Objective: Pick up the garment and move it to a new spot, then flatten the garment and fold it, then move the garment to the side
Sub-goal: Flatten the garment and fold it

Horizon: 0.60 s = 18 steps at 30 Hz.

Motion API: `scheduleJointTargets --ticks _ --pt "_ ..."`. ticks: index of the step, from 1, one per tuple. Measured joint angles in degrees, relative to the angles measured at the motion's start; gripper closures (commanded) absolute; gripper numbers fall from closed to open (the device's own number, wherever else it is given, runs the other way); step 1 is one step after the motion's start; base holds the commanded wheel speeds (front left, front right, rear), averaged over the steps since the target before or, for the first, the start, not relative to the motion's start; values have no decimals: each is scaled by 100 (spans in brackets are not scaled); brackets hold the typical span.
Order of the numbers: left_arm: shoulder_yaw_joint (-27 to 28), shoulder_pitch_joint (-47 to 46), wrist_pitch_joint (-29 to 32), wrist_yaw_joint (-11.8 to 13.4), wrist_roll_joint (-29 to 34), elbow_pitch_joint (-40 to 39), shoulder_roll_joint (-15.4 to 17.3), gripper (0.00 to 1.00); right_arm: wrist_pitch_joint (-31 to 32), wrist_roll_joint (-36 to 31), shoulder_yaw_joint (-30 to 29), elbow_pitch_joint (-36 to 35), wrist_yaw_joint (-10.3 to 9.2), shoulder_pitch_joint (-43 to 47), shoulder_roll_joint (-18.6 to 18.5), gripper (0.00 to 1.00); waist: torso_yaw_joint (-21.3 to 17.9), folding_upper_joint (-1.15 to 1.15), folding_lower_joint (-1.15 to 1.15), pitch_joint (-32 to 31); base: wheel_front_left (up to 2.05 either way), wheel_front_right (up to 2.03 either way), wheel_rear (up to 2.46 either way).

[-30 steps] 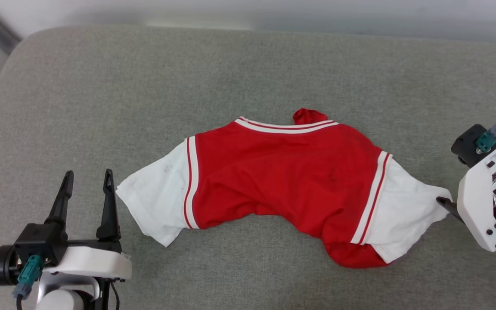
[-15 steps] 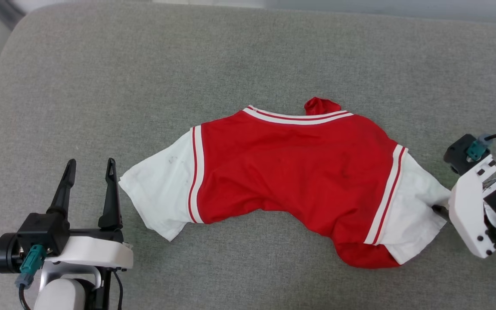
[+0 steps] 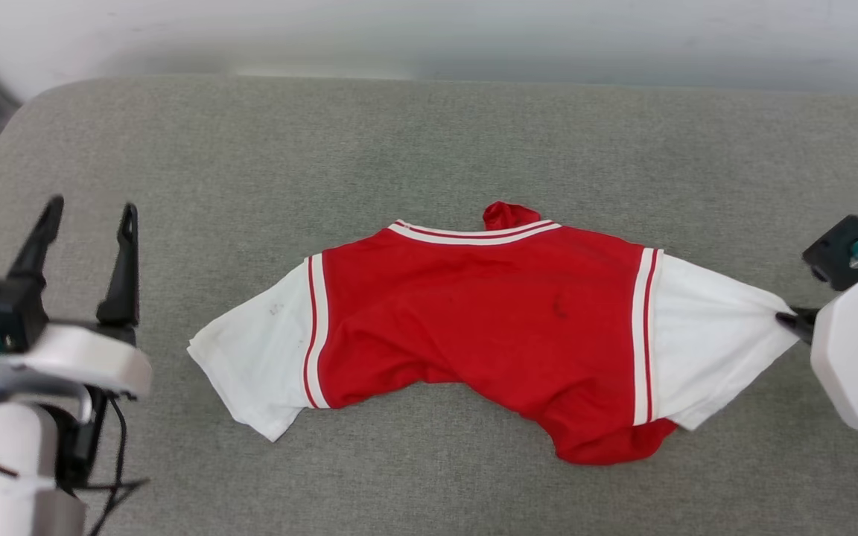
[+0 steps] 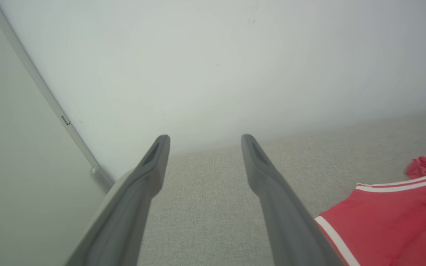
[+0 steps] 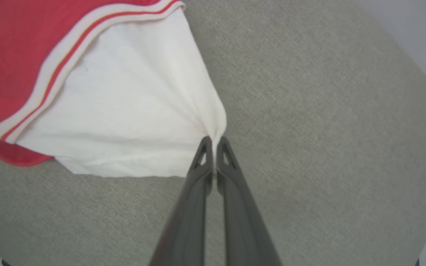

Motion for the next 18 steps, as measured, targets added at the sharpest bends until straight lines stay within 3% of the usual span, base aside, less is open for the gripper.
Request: scheduleJointTargets --ticks 1,7,14,18 --pt "-62 -265 349 -96 -8 2 238 0 -86 1 -112 -102 0 25 -109 100 -65 0 0 -21 0 0 0" --pt "-561 -907 2134 -310 -530 5 955 0 -188 -54 -453 -355 0 207 -194 100 -184 0 0 77 0 0 0" --pt "-1849 -1443 4399 -339 -2098 -197 2065 0 -170 -294 -732 -530 0 344 -41 100 -327 0 0 269 0 0 0" --pt "-2331 -1712 5125 -339 -2808 -244 2508 0 -120 -410 -843 -627 0 356 77 100 -400 0 0 402 0 0 0"
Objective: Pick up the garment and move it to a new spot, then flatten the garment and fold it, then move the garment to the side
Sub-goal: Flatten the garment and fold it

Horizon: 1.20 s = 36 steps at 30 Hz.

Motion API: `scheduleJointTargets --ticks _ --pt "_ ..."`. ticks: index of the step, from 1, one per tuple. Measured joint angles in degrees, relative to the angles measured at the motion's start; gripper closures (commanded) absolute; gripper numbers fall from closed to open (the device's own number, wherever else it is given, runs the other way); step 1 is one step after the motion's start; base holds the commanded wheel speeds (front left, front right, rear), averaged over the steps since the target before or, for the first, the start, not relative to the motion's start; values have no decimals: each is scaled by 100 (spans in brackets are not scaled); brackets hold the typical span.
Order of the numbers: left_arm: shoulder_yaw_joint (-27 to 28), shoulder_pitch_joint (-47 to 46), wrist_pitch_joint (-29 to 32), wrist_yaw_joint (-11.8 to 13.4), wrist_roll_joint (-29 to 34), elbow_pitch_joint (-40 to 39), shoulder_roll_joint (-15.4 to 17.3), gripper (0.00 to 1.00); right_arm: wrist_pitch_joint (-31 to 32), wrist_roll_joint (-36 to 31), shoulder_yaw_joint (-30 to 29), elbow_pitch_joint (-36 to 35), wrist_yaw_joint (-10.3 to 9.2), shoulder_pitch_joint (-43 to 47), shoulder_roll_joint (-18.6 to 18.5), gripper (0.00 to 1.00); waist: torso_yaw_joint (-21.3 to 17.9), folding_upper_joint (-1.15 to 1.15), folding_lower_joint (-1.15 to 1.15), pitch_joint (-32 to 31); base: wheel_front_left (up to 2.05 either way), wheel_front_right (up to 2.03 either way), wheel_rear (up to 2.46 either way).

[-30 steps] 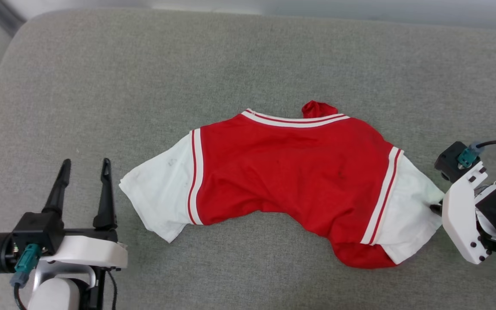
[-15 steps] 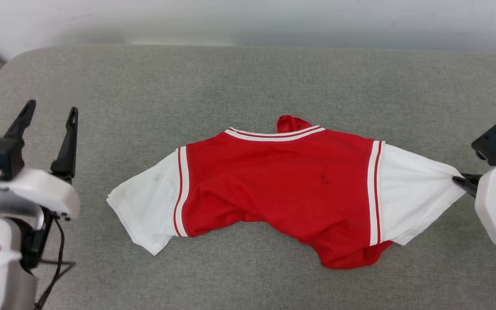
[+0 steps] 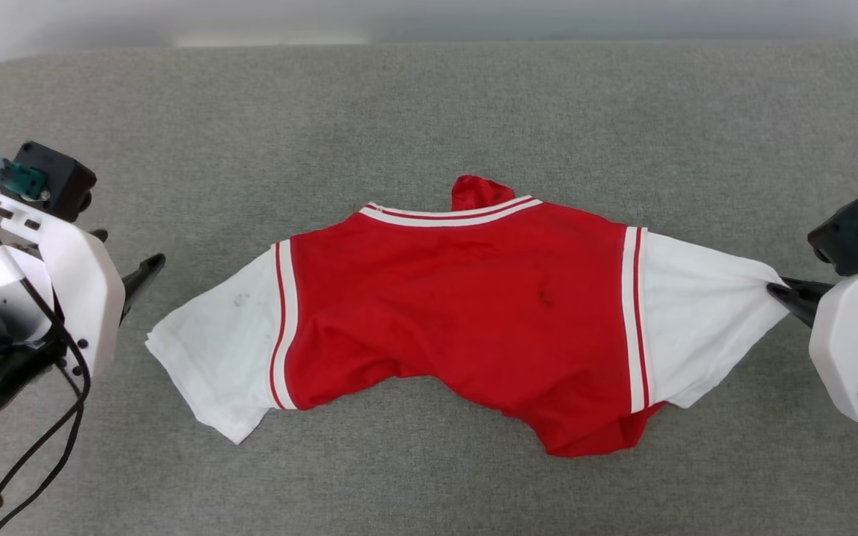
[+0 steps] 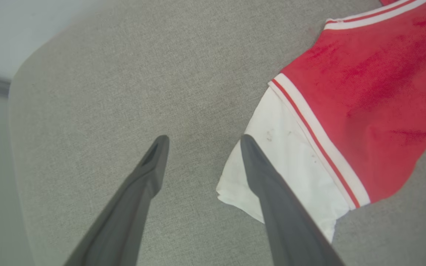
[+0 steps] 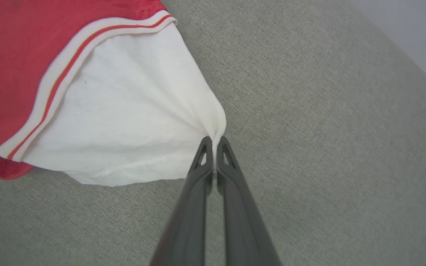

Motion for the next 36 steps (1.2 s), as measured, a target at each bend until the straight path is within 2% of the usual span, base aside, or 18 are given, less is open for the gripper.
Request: scheduleJointTargets --ticks 3,11,21,22,23,24,31,36 --pt "-338 -116 444 0 -402 82 220 0 55 -65 -48 -66 0 -5 69 100 -59 0 0 105 0 0 0" --pt "-1184 -374 892 0 -893 380 528 0 199 -221 -85 -219 0 -136 196 100 -227 0 0 378 0 0 0" --pt "-2121 -666 942 1 -1261 849 572 0 313 -304 -48 -282 0 -286 331 100 -346 0 0 601 0 0 0" --pt "-2207 -712 920 1 -1294 879 587 44 324 -307 -43 -282 0 -293 332 100 -349 0 -1 611 0 0 0" --pt "-2285 -753 912 2 -1314 894 595 77 327 -314 -40 -282 0 -309 337 100 -349 0 -1 617 0 0 0" --pt "-2351 -792 892 5 -1366 923 599 100 331 -320 -37 -282 0 -332 339 100 -348 0 -1 618 0 0 0" --pt "-2848 -1051 556 5 -1455 1063 575 100 298 -319 -5 -240 0 -387 375 100 -299 0 0 463 0 0 0" --pt "-2981 -1232 99 0 -1454 1051 598 100 110 -298 -27 -160 0 -378 338 100 -223 0 0 173 0 0 0"
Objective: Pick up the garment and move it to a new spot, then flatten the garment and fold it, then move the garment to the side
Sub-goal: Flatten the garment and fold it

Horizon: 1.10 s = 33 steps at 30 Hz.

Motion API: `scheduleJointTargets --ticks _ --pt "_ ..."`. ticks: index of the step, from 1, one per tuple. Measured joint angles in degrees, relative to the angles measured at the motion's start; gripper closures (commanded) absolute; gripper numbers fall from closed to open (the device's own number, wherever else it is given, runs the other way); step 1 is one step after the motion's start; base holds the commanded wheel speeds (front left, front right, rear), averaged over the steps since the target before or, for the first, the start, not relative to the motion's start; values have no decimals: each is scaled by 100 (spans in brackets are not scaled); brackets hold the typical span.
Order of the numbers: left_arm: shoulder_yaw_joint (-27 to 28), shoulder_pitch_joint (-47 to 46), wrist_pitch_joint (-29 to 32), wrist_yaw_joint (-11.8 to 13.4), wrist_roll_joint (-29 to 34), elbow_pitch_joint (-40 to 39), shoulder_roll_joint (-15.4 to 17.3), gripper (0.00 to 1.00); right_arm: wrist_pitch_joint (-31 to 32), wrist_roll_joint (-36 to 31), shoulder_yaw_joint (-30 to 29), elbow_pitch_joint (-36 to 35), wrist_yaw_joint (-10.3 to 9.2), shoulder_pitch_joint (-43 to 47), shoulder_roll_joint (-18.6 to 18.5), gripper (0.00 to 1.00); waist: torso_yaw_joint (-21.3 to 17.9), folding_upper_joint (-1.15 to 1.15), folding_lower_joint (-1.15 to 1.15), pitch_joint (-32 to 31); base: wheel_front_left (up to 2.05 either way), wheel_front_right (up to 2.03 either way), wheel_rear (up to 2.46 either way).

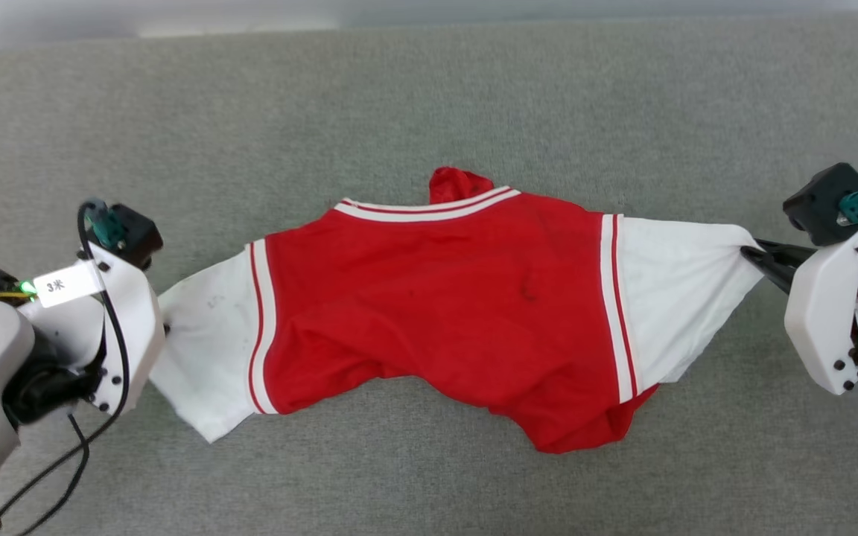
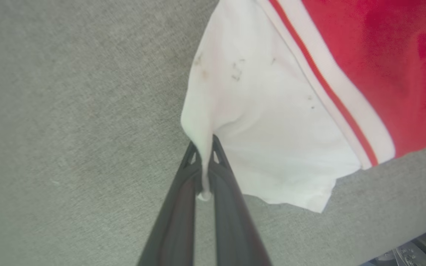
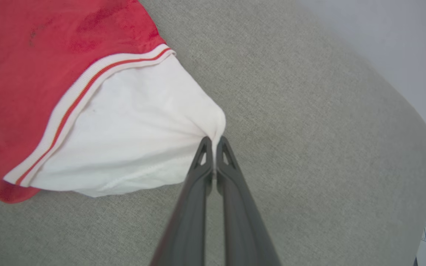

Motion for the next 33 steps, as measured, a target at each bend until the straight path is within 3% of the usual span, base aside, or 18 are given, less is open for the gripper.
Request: scheduleJointTargets --ticks 15,23,33 --pt "207 -739 -893 0 -79 -723 294 100 -497 -5 -322 -22 0 -338 -233 100 256 0 0 -826 0 0 0" --pt "558 -1853 -1274 0 350 -598 5 100 -442 -151 -557 116 1 -1490 -272 100 249 0 0 -524 0 0 0" --pt "846 -3805 -1952 -1 911 130 -631 100 -427 -658 -617 818 0 -3792 112 100 204 0 0 217 0 0 0"
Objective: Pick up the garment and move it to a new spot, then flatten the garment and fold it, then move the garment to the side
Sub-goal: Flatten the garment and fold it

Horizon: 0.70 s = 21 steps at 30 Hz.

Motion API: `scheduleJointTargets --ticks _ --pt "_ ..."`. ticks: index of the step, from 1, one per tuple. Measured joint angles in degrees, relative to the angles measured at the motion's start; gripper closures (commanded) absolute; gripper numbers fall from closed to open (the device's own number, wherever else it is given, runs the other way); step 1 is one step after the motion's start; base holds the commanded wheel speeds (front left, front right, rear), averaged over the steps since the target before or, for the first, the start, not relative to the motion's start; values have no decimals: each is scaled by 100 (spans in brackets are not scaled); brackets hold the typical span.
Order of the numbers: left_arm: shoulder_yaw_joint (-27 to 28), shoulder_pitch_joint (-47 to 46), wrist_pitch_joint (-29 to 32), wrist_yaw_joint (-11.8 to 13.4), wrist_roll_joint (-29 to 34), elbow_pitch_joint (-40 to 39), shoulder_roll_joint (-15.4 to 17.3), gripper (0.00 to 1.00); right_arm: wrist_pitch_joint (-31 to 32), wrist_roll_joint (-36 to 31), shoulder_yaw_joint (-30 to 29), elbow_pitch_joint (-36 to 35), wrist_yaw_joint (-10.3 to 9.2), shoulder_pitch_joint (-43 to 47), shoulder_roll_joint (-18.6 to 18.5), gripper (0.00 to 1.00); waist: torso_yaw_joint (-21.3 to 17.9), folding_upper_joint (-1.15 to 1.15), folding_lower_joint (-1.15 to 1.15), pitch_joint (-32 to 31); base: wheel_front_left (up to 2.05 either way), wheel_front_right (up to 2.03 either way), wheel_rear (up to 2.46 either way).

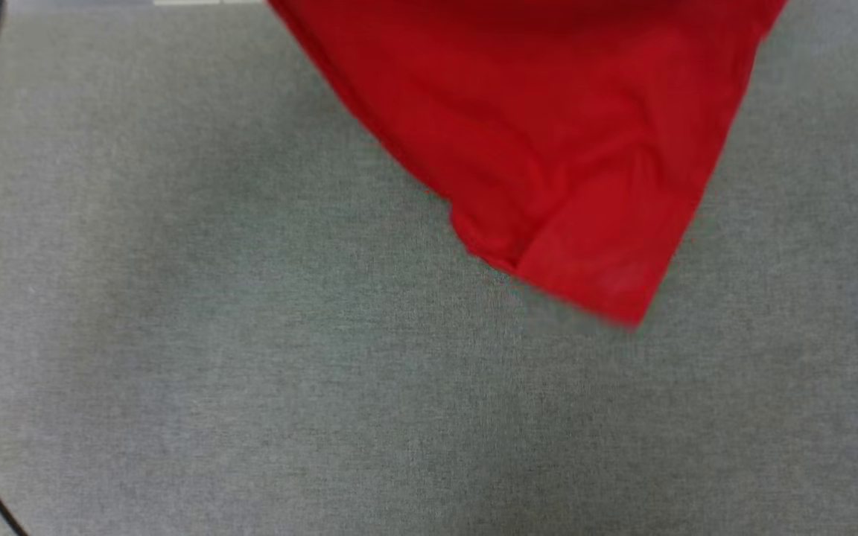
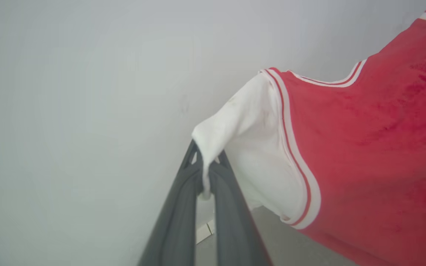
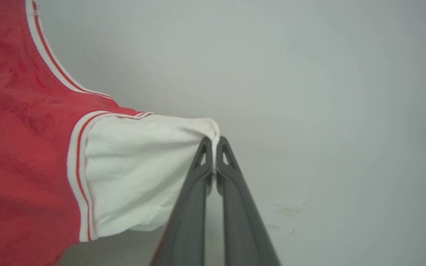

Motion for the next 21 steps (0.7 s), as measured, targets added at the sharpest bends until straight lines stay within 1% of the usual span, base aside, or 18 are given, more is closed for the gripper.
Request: scheduleJointTargets --ticks 1,2,4,5,7,10,11,16,21 --pt "8 -194 -49 0 33 75 -40 100 -31 -51 20 107 0 -212 74 100 -7 0 0 74 0 0 0" --pt "55 -578 -198 0 80 234 -125 100 -134 -177 74 349 0 -609 227 100 -22 0 0 220 0 0 0" --pt "52 -936 -350 0 158 404 -213 100 -226 -338 147 569 1 -995 387 100 -35 0 0 354 0 0 0" --pt "52 -936 -350 0 158 404 -213 100 -226 -338 147 569 1 -995 387 100 -35 0 0 354 0 0 0" --pt "27 -1282 -471 0 189 602 -307 100 -359 -467 202 815 0 -1347 531 100 -41 0 1 470 0 0 0" --pt "-52 -1873 -845 0 244 981 -446 100 -569 -711 367 1243 0 -1965 728 100 -31 0 1 623 0 0 0" --pt "-52 -1873 -845 0 244 981 -446 100 -569 -711 367 1243 0 -1965 728 100 -31 0 1 623 0 0 0" --pt "-183 -2457 -1189 0 109 1348 -500 100 -899 -826 449 1666 1 -2715 989 100 3 0 1 761 0 0 0" --pt "-445 -2605 -1490 0 -101 1628 -470 100 -1111 -892 743 2168 0 -3206 1126 100 43 0 0 886 0 0 0"
